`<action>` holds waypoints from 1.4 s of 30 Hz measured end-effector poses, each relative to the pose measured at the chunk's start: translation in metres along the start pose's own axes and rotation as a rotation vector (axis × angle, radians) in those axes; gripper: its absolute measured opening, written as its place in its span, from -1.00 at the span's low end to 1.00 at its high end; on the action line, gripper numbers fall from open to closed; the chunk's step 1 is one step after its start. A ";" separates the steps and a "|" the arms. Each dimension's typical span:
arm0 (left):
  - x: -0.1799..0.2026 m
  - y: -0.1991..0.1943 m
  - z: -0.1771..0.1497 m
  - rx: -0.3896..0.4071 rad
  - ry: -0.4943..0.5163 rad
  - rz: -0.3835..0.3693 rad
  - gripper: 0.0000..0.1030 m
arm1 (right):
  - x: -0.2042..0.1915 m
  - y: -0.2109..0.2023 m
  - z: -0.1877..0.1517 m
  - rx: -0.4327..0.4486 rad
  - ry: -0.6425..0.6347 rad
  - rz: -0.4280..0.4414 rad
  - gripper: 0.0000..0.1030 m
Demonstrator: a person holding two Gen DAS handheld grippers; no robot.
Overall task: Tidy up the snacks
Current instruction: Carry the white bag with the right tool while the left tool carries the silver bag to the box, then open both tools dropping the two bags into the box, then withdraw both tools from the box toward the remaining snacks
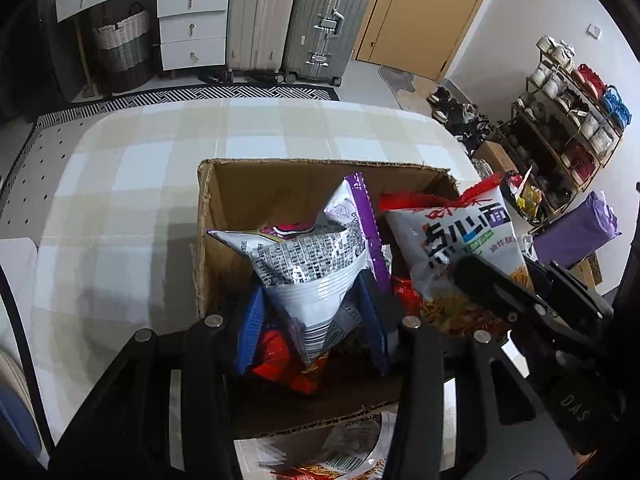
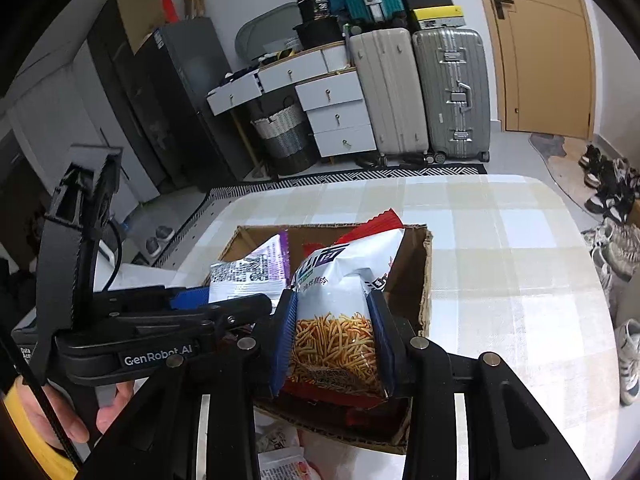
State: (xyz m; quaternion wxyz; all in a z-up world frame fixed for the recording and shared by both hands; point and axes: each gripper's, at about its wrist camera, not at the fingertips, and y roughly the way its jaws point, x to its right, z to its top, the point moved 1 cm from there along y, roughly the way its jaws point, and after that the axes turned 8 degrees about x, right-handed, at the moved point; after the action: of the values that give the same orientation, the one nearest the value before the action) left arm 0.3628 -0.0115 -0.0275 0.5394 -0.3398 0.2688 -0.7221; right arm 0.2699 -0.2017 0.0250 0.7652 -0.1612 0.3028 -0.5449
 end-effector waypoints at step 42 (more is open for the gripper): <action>0.015 -0.032 -0.006 0.039 0.063 0.019 0.26 | 0.008 -0.012 -0.001 0.009 0.028 0.030 -0.29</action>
State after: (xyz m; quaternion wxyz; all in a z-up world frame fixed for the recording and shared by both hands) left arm 0.3364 -0.0167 -0.0037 0.5440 -0.3037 0.2745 -0.7324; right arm 0.2620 -0.2136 0.0290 0.7695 -0.1455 0.3133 -0.5371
